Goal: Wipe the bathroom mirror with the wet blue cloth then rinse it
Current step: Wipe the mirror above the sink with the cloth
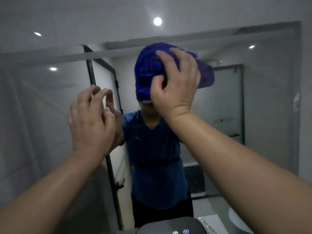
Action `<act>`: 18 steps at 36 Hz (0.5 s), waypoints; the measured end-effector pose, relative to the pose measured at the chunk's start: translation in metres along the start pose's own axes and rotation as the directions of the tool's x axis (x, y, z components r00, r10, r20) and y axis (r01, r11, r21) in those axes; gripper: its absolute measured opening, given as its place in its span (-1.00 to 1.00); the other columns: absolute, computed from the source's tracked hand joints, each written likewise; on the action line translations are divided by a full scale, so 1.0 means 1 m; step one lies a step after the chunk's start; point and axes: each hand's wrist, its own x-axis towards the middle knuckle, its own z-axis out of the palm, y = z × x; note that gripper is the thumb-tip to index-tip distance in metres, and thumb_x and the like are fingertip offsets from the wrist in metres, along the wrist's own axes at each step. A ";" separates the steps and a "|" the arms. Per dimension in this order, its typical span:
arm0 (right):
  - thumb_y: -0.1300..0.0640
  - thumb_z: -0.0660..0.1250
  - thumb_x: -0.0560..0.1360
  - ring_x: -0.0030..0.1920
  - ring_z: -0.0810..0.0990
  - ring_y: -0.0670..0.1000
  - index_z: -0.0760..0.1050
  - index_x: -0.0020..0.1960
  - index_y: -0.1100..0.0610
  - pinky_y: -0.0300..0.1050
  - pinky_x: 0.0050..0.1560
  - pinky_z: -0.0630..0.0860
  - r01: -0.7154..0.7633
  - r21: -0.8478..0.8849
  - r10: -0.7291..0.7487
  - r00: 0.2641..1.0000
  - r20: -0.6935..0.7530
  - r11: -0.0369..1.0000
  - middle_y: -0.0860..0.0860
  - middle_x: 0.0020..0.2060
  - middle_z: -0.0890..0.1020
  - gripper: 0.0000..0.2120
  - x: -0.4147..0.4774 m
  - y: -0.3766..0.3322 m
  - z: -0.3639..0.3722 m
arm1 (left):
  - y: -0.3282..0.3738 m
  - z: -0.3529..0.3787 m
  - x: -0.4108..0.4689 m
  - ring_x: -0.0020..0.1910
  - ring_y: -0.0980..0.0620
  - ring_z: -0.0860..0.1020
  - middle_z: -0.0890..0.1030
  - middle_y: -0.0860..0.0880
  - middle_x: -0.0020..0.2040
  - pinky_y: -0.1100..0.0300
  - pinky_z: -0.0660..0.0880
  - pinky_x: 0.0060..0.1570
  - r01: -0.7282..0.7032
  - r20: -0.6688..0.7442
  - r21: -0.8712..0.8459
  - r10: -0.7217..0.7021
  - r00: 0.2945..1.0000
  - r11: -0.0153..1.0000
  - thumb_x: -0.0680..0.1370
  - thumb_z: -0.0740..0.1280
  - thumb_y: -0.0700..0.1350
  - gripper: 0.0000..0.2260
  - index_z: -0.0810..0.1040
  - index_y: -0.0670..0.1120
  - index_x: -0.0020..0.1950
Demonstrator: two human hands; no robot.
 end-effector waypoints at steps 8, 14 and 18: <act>0.08 0.52 0.23 0.46 0.52 0.26 0.73 0.18 0.11 0.33 0.52 0.29 0.380 0.237 -0.444 0.818 0.364 0.894 0.12 0.29 0.68 -0.49 -0.108 0.020 -0.021 | -0.026 0.028 -0.019 0.70 -0.30 0.17 0.25 -0.21 0.70 -0.32 0.10 0.65 -0.143 0.018 0.116 0.142 0.990 0.983 0.63 0.16 0.00 -0.39 0.29 -0.11 0.69; 0.02 0.54 0.36 0.59 0.42 0.16 0.67 0.28 0.03 0.25 0.64 0.21 0.587 0.480 -0.694 0.208 0.689 0.652 0.01 0.43 0.62 -0.51 -0.168 0.108 -0.095 | -0.042 0.047 -0.016 0.75 -0.21 -0.01 0.02 -0.09 0.77 -0.35 0.04 0.67 -0.115 0.042 0.161 0.110 0.993 0.980 0.65 0.05 0.09 -0.32 0.00 0.05 0.78; -0.02 0.37 0.49 0.50 0.52 0.18 0.67 0.21 0.02 0.27 0.50 0.39 0.643 0.380 -0.663 0.274 0.697 0.665 0.06 0.37 0.67 -0.68 -0.130 0.175 -0.150 | -0.054 0.066 -0.013 0.74 -0.30 0.01 0.02 -0.14 0.77 -0.46 0.10 0.60 -0.114 0.044 0.178 0.108 0.993 0.977 0.64 0.06 0.11 -0.31 0.00 0.03 0.78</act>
